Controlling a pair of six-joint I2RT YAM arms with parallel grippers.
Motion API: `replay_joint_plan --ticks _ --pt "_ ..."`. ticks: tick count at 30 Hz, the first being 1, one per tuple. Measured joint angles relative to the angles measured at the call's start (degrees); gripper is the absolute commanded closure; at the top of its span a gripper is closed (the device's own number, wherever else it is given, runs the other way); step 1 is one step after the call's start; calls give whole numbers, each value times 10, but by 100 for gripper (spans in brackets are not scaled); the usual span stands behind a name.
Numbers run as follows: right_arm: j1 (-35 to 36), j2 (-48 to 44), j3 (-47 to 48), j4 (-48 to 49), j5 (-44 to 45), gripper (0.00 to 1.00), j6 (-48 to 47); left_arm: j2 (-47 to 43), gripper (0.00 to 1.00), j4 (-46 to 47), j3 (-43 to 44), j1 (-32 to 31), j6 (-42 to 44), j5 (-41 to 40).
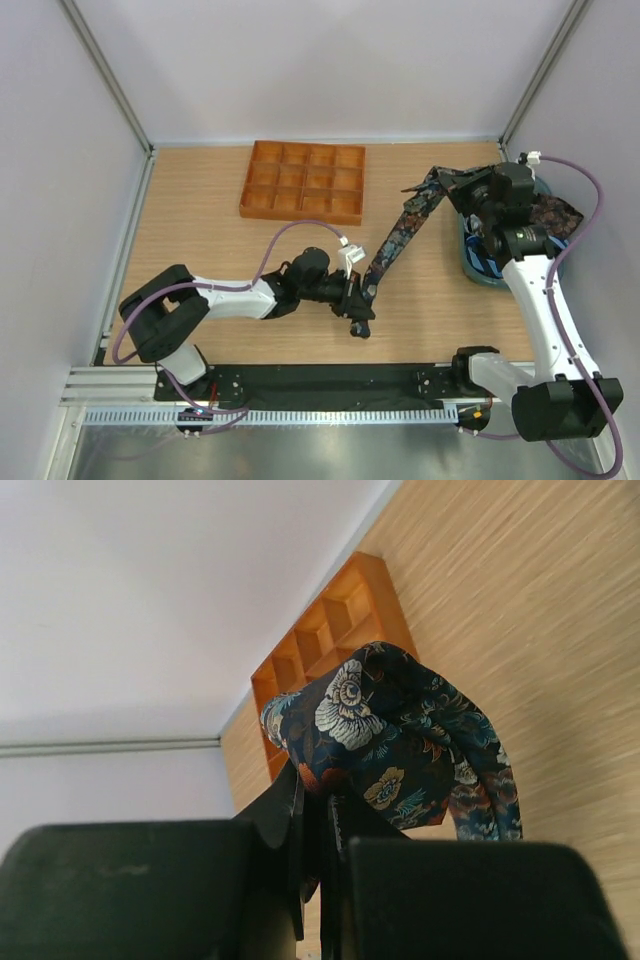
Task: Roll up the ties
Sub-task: Move the tie to the center of the board, then flatten the tie
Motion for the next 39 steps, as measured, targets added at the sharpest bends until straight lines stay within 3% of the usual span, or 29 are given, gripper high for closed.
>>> replay_joint_plan --ticks 3,5,6,7,8,13,18,22,25,31,34,39 --pt "0 18 -8 23 30 99 -17 3 100 -37 -8 0 -13 33" --pt "-1 47 0 47 50 72 -28 5 100 -60 -2 0 -12 43" --pt "-3 71 12 60 59 27 -32 7 100 -79 8 0 -9 46" --pt "-7 96 24 76 64 6 -36 9 100 -99 21 1 -6 48" --pt "-16 127 39 97 62 1 -44 12 100 -114 33 1 -4 50" --pt "-64 254 127 175 44 0 -64 10 100 -158 83 3 7 57" --pt "-77 260 126 195 21 1 -80 -23 100 -169 33 10 3 66" --pt "-65 244 111 180 -21 26 -127 -42 100 -166 -32 29 -12 77" --pt "-41 238 102 136 -31 27 -172 -46 100 -168 -61 37 -19 77" --pt "94 242 70 25 69 25 -257 -57 100 -167 -76 39 -23 73" --pt "168 269 56 -21 138 32 -292 -57 100 -166 -80 40 -24 68" --pt "179 345 55 -69 228 38 -330 -74 100 -163 -101 42 -26 61"
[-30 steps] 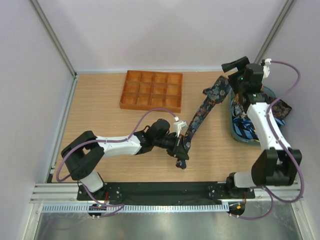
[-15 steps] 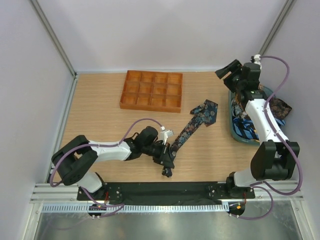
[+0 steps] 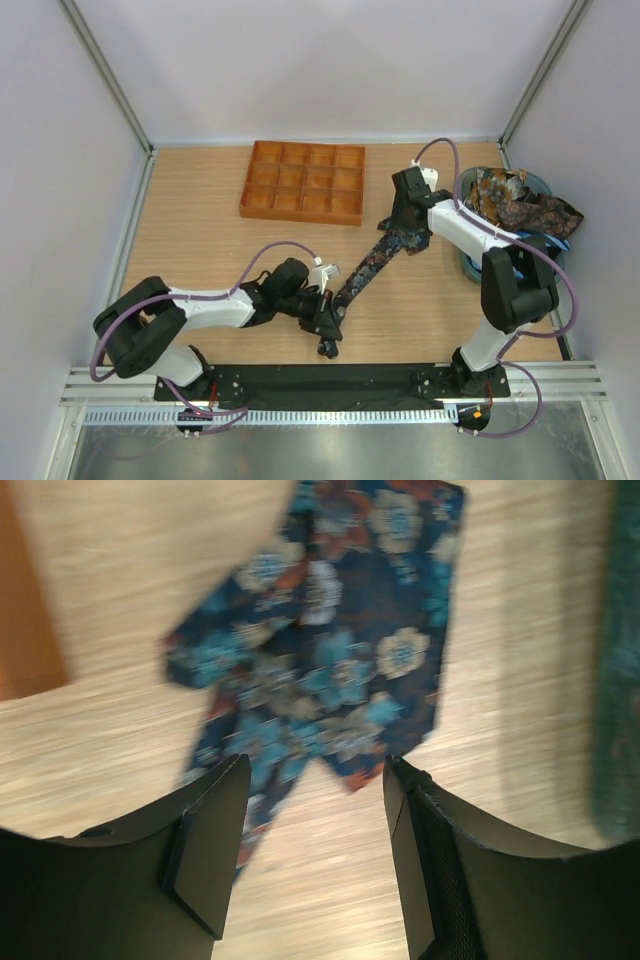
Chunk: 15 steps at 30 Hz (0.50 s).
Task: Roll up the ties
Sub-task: Flatten the tie
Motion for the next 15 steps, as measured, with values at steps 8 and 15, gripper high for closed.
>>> replay_joint_plan --ticks 8,15 --pt "5 95 12 -33 92 38 -26 -36 100 0 -24 6 -3 -3" --pt "13 121 34 -22 117 37 -28 -57 100 9 -45 6 -14 -3"
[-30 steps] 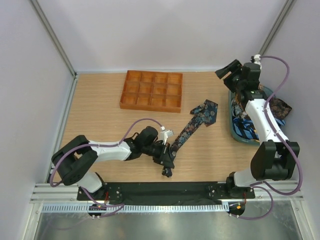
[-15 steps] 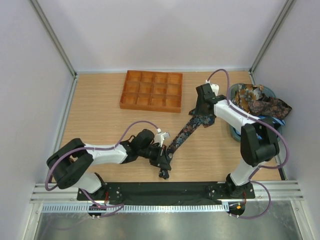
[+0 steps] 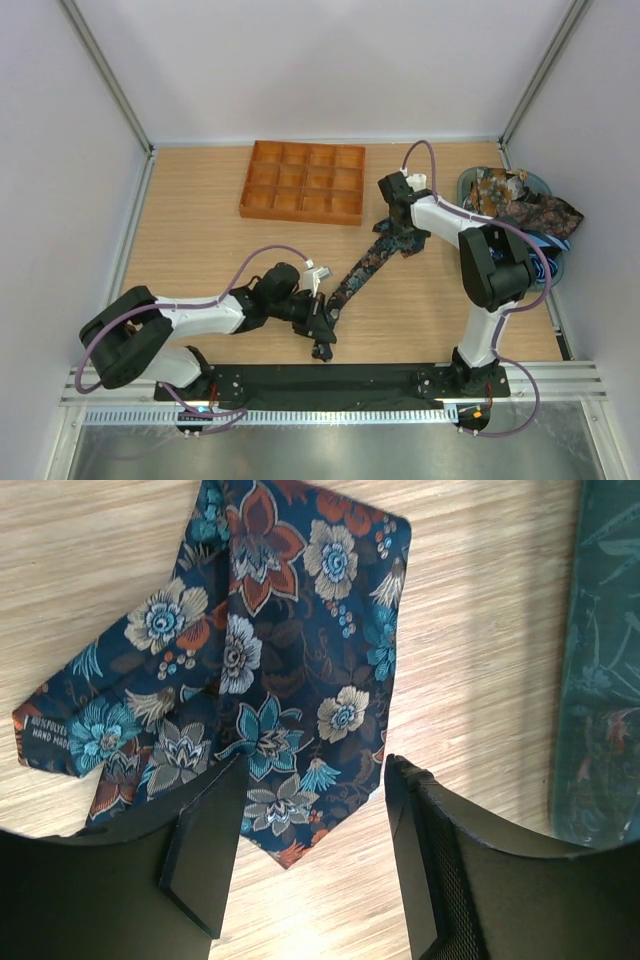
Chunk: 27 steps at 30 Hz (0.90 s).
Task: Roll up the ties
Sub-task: Flatten the tie
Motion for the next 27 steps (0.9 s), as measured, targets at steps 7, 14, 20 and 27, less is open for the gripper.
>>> replay_joint_plan --ticks 7,14,20,27 --pt "11 -16 -5 17 0 36 5 -1 100 2 -14 0 -3 0" --pt "16 -34 -4 30 3 37 4 8 100 14 -14 0 -9 1" --pt "17 4 16 36 9 38 4 7 100 17 -15 0 -14 1" --pt "13 73 54 35 35 52 -1 -26 100 10 -25 0 -14 0"
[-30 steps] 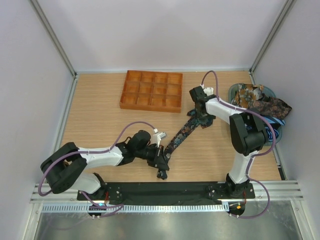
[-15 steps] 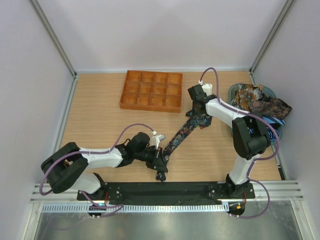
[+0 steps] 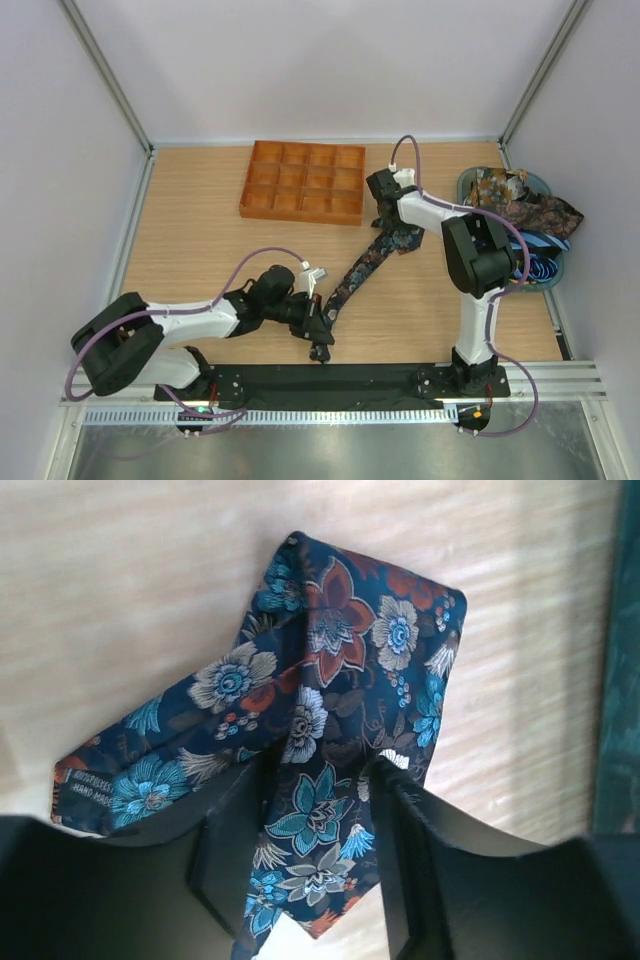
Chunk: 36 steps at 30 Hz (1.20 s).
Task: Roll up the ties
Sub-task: Flatten the tie
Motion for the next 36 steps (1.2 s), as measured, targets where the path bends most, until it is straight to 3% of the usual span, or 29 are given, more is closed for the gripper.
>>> replay_joint_plan --ticks 7,15,19,23,29,34,36 --pt "-30 51 87 -29 51 60 0 -97 100 -16 -45 2 -6 -21" --pt "-83 159 301 -85 76 68 -13 -126 100 -28 -101 4 -19 -50" --pt "-101 223 422 -122 65 51 -16 -75 100 -24 -104 3 -18 -49" --pt "-118 240 471 -150 29 46 -22 -20 100 -10 -103 4 -22 -42" --pt "-134 209 446 -156 -27 39 -40 10 100 19 -92 4 -28 -33" --pt "-107 66 265 -142 -70 22 -37 4 100 11 -91 5 -28 -43" --pt "-79 3 194 -136 -66 19 -32 -5 100 3 -91 10 -27 -51"
